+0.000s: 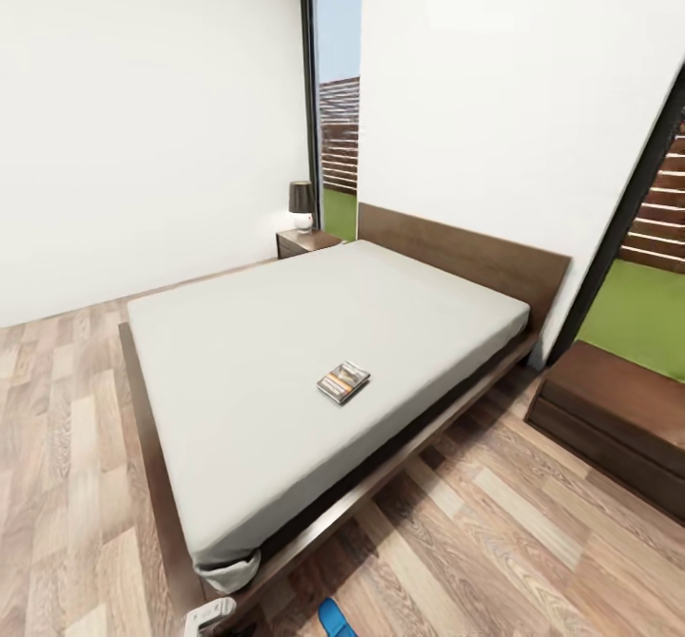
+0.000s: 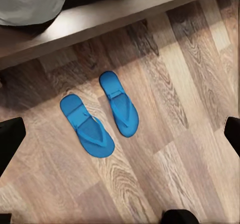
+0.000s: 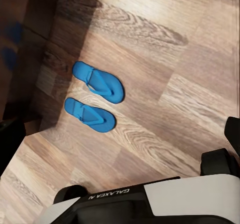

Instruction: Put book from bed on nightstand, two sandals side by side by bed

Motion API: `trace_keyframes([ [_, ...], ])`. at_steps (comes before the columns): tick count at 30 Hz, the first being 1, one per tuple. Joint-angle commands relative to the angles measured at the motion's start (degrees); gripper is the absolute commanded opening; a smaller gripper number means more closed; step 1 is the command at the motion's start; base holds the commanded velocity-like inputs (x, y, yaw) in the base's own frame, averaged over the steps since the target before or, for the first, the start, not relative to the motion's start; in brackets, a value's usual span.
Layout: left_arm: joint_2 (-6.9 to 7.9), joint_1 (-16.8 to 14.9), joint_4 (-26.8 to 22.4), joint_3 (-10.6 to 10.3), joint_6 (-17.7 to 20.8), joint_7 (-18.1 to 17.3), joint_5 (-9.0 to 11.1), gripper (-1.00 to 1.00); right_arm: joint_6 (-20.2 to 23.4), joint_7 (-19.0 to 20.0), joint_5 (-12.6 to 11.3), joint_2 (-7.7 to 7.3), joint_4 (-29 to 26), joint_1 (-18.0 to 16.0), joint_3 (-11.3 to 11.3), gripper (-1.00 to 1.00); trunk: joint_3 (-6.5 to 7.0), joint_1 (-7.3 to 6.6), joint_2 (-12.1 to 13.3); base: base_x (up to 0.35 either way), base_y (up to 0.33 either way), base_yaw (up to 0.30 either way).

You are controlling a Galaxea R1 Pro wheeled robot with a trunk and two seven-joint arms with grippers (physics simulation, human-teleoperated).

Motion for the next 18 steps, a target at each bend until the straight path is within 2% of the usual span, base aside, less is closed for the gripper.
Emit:
trace_keyframes([
  [1,0.02,0.0,0.1,-0.5,-0.3,-0.2,0.4,1.0,0.1,0.3,-0.2,-0.01,0.2,-0.1,-0.3,1.0,-0.05,0.0,0.0,-0.013,-0.035,-0.3],
  [18,0.02,0.0,0.1,-0.5,-0.3,-0.2,0.4,1.0,0.1,0.3,-0.2,-0.01,0.2,-0.1,-0.3,1.0,-0.05,0.0,0.0,-0.002,-0.005,-0.3],
])
